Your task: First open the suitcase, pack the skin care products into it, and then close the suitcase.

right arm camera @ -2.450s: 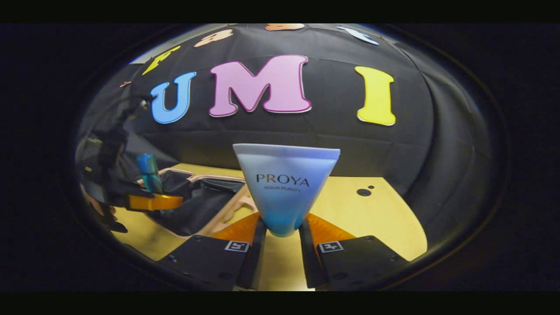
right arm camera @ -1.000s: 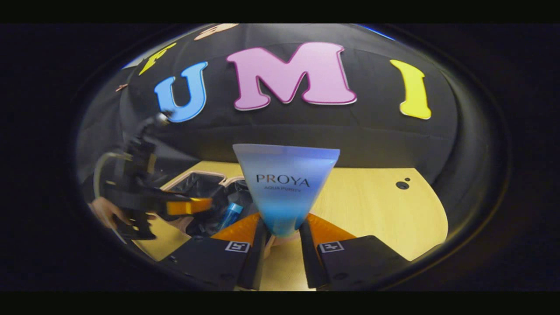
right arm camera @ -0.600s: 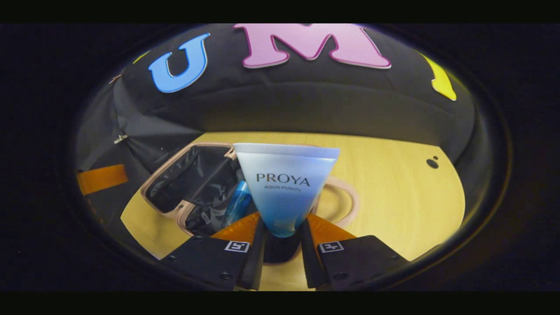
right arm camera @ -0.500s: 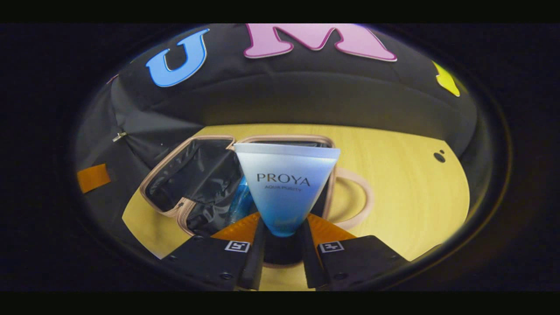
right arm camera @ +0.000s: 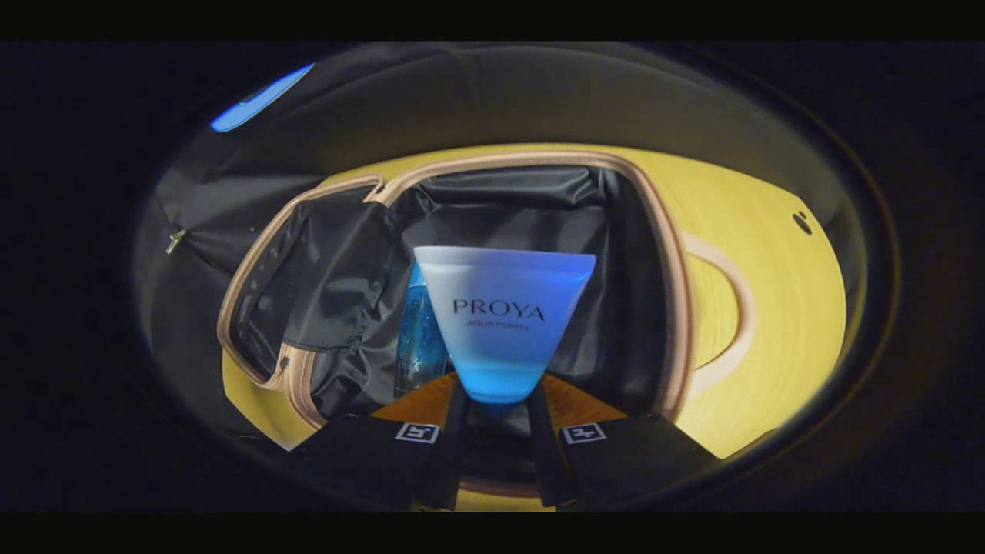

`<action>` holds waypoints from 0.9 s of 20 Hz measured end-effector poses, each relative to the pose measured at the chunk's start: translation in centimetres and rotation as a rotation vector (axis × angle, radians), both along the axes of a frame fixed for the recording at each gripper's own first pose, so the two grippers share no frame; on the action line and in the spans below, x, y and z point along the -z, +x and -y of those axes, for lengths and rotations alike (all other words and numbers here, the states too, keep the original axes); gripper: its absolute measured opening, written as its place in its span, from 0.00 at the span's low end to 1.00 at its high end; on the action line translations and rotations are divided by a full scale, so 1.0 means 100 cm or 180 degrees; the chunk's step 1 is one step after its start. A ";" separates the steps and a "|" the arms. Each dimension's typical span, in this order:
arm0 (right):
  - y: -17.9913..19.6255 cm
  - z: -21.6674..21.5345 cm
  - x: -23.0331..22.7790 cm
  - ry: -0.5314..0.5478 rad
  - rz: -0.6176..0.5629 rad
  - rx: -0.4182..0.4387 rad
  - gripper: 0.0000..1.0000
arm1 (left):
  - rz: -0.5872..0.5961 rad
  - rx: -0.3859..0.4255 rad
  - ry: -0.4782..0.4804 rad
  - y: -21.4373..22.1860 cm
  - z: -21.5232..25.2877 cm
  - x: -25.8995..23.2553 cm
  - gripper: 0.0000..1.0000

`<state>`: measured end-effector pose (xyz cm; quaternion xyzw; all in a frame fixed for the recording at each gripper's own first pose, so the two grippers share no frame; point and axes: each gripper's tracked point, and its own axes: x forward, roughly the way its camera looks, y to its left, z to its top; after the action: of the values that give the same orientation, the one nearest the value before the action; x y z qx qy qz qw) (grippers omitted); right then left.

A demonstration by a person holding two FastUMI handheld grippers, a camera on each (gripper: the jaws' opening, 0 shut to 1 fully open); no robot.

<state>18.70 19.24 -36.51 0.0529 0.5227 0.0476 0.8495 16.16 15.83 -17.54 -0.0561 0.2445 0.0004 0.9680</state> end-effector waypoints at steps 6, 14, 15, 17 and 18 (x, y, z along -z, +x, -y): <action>0.008 0.002 -0.015 0.0057 0.0148 0.0125 0.57 | 0.0208 -0.0285 -0.0086 0.005 -0.040 -0.015 0.95; -0.032 0.013 -0.079 0.0183 0.0611 -0.0033 0.98 | 0.0120 -0.0512 0.0276 0.079 -0.137 -0.008 0.95; -0.043 0.016 -0.090 0.0213 0.0668 -0.0012 0.98 | -0.0014 -0.0537 0.0288 0.089 -0.148 0.003 0.95; -0.064 0.025 -0.112 0.0281 0.0800 0.0011 0.98 | -0.0138 -0.0586 0.0253 0.116 -0.168 0.023 0.94; -0.078 0.032 -0.118 0.0271 0.0842 0.0013 0.98 | -0.0202 -0.0599 0.0161 0.129 -0.174 0.031 0.93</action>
<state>10.92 16.09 -24.67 0.0833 0.4036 0.0745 0.9081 29.01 33.23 -20.67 -0.0544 0.2686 0.0992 0.9566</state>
